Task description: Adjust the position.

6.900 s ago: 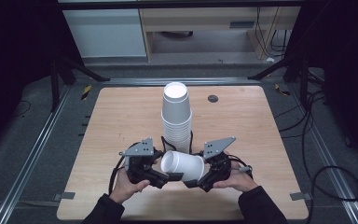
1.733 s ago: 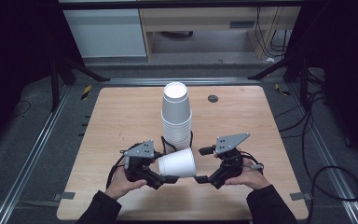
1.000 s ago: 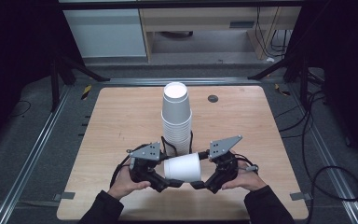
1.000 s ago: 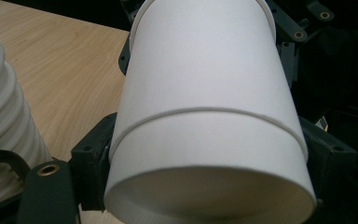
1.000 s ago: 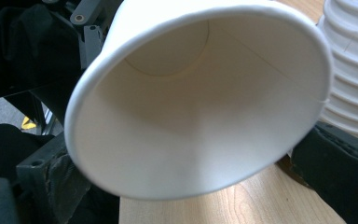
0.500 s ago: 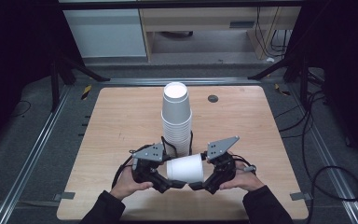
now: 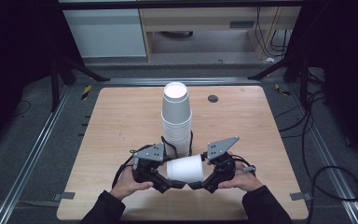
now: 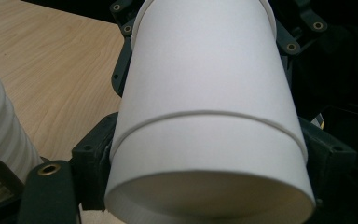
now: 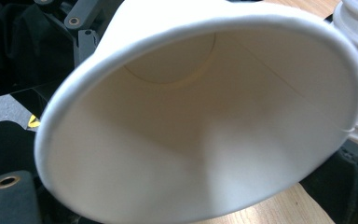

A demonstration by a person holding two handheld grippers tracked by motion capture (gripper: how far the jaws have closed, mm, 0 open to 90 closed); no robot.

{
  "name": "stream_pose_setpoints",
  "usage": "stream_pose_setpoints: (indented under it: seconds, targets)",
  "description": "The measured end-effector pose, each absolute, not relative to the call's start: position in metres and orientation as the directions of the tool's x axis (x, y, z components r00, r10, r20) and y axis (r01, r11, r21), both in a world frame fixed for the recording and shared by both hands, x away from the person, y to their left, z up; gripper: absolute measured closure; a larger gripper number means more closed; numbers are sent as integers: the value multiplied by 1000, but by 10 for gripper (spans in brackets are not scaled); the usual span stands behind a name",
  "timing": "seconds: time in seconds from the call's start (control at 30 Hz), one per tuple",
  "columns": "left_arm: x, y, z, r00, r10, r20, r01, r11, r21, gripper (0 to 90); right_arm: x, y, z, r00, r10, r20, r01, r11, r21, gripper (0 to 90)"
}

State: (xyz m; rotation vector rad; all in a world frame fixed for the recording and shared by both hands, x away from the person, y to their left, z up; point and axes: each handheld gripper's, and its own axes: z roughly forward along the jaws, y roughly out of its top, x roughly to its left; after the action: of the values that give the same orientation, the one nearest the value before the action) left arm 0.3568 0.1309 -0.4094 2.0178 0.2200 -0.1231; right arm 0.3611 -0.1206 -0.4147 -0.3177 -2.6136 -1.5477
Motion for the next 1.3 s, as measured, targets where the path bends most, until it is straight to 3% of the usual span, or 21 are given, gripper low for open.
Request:
stream_pose_setpoints:
  seconds: [0.3, 0.87, 1.3]
  targets:
    - [356, 135, -407, 973, 131, -189, 228, -430, 873, 168, 363, -125, -414, -973, 144, 180, 227, 462, 858, 94]
    - [361, 162, -406, 954, 271, -131, 256, -500, 827, 125, 373, -151, -394, -968, 231, 100, 203, 481, 853, 94]
    - [365, 165, -399, 951, 290, -108, 251, -519, 817, 126, 384, -145, -375, -972, 233, 35, 162, 555, 816, 94]
